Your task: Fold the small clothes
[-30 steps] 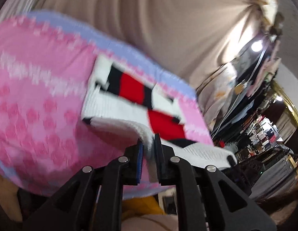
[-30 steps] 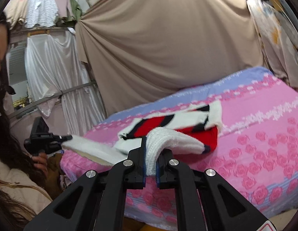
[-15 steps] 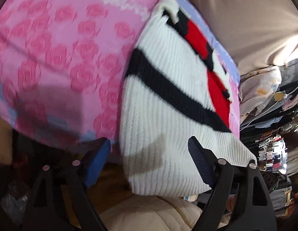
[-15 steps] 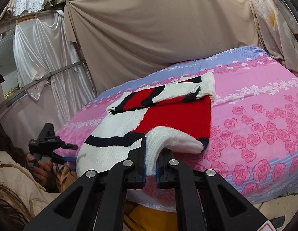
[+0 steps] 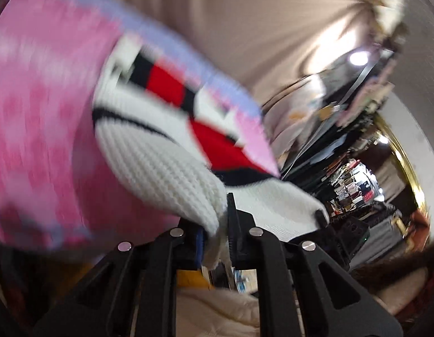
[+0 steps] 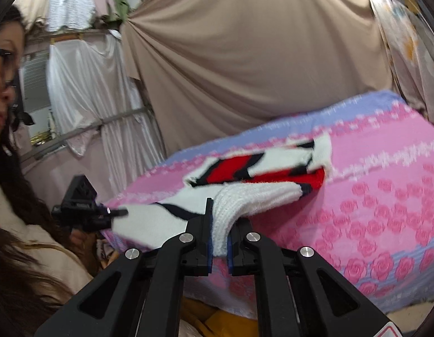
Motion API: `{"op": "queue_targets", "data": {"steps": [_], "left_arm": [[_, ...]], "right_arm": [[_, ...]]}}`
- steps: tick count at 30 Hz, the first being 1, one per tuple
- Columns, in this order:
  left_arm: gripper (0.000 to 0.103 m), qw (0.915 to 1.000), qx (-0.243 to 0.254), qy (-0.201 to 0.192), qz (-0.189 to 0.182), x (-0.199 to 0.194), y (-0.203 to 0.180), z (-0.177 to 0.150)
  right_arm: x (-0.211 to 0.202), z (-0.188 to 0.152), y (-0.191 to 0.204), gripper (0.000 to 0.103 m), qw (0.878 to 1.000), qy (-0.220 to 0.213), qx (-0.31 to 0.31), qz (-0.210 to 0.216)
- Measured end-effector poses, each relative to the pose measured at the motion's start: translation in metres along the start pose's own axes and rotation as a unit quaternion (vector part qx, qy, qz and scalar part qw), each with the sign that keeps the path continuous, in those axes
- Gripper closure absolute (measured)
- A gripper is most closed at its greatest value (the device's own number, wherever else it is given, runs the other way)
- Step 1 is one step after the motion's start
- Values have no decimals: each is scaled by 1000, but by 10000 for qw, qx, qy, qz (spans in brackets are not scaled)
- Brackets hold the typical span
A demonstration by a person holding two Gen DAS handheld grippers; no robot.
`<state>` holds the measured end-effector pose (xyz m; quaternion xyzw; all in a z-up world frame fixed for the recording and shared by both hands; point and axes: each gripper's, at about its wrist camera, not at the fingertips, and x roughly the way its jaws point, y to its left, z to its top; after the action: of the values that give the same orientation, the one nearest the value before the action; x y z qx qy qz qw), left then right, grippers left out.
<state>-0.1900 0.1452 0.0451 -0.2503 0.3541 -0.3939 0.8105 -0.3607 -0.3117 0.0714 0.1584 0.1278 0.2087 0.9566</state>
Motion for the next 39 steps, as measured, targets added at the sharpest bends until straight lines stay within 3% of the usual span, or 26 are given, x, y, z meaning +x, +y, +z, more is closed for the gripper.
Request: {"op": "queue_targets", "data": {"steps": [3, 5, 7, 9, 12, 15, 19, 22, 24, 25, 26, 28, 30, 32, 35, 37, 39], "left_arm": [[91, 9949, 785, -621, -152, -36, -41, 14], [91, 9906, 1056, -850, -200, -43, -58, 25], [91, 9879, 1224, -950, -87, -40, -63, 40], [91, 9910, 1084, -782, 99, -19, -51, 64], [90, 9948, 808, -419, 455, 27, -26, 107], [90, 9932, 510, -44, 1049, 94, 2, 145], [86, 9768, 278, 160, 2119, 174, 41, 182], [83, 9673, -82, 361, 2508, 214, 71, 190], [81, 9704, -473, 375, 2340, 218, 89, 189], [80, 9719, -603, 324, 2254, 216, 94, 191], [78, 9733, -702, 268, 2171, 209, 97, 189], [64, 9747, -757, 57, 2102, 194, 96, 187], [22, 9652, -613, -470, 2500, 166, 89, 182], [11, 9567, -281, -848, 2771, 139, 78, 173], [10, 9567, -170, -455, 2869, 123, 78, 154], [10, 9651, -425, 60, 2584, 127, 88, 133], [10, 9663, -733, 508, 2413, 135, 102, 109]], "right_arm": [[-16, 19, 9, 96, 9984, -494, -76, 249], [-22, 34, 7, 96, 9950, -883, -22, 472], [-17, 48, 0, 96, 9921, -1126, 26, 557], [6, 61, -15, 96, 9914, -1160, 51, 596], [66, 77, -52, 96, 9959, -824, 226, 291], [138, 87, -108, 96, 9952, -383, 896, -24], [238, 87, -172, 94, 9845, 412, 1486, -831], [277, 81, -196, 90, 9706, 722, 1910, -1274], [275, 81, -200, 87, 9681, 436, 2093, -1309], [267, 82, -196, 74, 9684, 184, 2051, -1409], [253, 85, -189, 51, 9670, -150, 1905, -1686], [225, 87, -173, 38, 9655, -559, 1539, -2025], [210, 82, -161, 38, 9694, -281, 1300, -2066], [198, 67, -149, 38, 9698, 67, 1127, -2163], [182, 32, -136, 38, 9669, 659, 1102, -2204], [179, 8, -132, 38, 9610, 1086, 1178, -2255], [178, -9, -131, 38, 9572, 1312, 1292, -2233]]}}
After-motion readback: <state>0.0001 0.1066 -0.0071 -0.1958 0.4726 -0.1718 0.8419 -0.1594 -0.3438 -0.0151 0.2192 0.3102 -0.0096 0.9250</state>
